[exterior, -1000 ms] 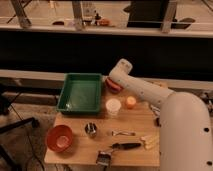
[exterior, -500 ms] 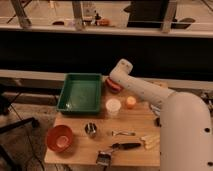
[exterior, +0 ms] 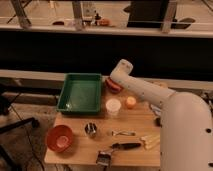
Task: Place pepper in purple bowl
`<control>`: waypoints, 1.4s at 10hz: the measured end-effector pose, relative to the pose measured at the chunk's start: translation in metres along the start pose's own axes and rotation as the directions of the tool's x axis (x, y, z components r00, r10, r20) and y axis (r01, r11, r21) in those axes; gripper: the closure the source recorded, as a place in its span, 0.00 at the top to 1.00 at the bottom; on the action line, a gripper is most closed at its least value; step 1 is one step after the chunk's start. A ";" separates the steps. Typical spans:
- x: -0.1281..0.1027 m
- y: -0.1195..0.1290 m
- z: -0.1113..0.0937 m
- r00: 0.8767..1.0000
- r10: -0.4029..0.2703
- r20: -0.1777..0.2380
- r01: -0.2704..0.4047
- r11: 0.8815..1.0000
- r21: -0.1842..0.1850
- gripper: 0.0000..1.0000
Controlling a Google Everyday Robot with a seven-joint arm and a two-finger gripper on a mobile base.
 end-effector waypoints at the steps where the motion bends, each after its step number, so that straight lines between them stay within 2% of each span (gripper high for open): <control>1: 0.001 0.000 0.000 1.000 0.000 -0.002 0.000 1.000 0.004 0.23; 3: 0.000 -0.001 -0.001 1.000 -0.003 -0.006 0.003 1.000 0.010 0.16; 8: 0.003 -0.005 -0.004 1.000 -0.014 -0.021 0.015 1.000 0.027 0.16; 10: 0.002 -0.007 -0.005 1.000 -0.018 -0.025 0.019 0.999 0.034 0.11; 14: 0.003 -0.011 -0.009 0.999 -0.026 -0.038 0.028 0.999 0.047 0.11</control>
